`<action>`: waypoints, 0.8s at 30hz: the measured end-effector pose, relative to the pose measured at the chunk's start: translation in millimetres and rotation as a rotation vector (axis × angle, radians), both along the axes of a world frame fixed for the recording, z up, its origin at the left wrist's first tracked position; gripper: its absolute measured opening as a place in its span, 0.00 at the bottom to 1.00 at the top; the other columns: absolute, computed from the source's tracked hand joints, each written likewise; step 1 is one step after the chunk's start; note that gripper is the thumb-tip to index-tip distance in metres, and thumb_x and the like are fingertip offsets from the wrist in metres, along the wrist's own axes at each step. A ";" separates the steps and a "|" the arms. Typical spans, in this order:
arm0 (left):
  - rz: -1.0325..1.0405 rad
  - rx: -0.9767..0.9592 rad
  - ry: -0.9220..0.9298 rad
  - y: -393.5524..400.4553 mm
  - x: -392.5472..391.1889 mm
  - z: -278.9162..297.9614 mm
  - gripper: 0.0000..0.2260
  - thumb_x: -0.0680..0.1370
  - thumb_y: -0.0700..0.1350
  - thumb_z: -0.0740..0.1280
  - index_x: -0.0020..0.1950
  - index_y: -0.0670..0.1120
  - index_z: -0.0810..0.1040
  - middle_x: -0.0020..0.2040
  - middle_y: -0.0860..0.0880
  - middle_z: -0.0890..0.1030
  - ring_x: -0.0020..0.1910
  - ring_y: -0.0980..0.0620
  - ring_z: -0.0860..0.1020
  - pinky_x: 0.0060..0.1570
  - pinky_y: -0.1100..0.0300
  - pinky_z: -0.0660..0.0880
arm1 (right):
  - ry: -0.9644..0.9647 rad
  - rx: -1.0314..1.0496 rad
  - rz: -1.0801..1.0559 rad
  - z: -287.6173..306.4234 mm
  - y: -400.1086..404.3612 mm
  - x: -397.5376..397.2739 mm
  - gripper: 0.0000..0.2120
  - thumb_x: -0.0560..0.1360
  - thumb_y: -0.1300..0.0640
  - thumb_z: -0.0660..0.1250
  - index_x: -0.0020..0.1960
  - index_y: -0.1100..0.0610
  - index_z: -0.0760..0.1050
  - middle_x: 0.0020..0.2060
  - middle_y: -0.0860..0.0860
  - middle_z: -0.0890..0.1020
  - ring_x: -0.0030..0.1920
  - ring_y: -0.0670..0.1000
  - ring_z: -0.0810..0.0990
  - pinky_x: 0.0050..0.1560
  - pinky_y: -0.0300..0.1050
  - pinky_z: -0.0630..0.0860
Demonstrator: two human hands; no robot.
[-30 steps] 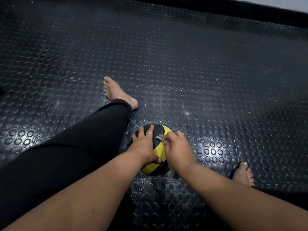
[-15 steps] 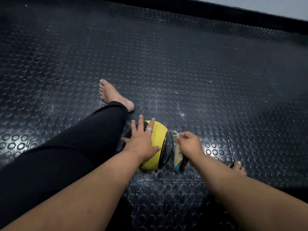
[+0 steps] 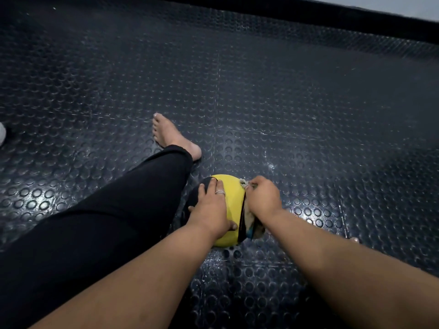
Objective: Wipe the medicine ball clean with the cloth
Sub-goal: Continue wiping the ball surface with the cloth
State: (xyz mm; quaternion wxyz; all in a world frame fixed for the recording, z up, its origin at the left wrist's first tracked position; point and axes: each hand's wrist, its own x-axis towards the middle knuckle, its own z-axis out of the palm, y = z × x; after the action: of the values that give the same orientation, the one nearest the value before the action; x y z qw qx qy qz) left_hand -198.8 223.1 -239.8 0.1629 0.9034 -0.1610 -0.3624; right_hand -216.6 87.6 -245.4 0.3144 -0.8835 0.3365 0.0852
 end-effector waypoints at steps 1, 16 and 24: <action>0.003 -0.007 -0.002 -0.5 0.6 -0.2 0.53 0.71 0.54 0.76 0.80 0.44 0.40 0.80 0.52 0.41 0.79 0.44 0.41 0.72 0.38 0.61 | 0.035 0.018 -0.001 -0.2 -5.9 6.7 0.09 0.77 0.58 0.62 0.54 0.60 0.77 0.52 0.56 0.80 0.53 0.56 0.77 0.44 0.40 0.67; -0.009 -0.017 -0.031 1.2 10.4 -5.6 0.53 0.69 0.56 0.76 0.80 0.43 0.43 0.80 0.50 0.44 0.79 0.43 0.43 0.73 0.41 0.59 | -0.026 0.059 -0.048 -4.9 2.5 -4.5 0.06 0.77 0.58 0.62 0.51 0.59 0.75 0.49 0.55 0.81 0.46 0.53 0.76 0.40 0.39 0.65; 0.006 -0.031 -0.013 4.9 17.8 -8.8 0.53 0.70 0.55 0.76 0.80 0.43 0.43 0.80 0.50 0.44 0.79 0.43 0.44 0.74 0.42 0.58 | -0.156 -0.100 0.293 3.5 28.8 -54.1 0.06 0.78 0.57 0.61 0.52 0.56 0.75 0.47 0.50 0.73 0.46 0.50 0.72 0.45 0.42 0.68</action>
State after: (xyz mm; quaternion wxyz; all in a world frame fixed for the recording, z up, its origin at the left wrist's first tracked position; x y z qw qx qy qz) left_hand -181.0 228.0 -248.6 0.1769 0.9035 -0.1650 -0.3537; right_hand -270.7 116.3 -241.9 0.2797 -0.9415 0.1826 0.0443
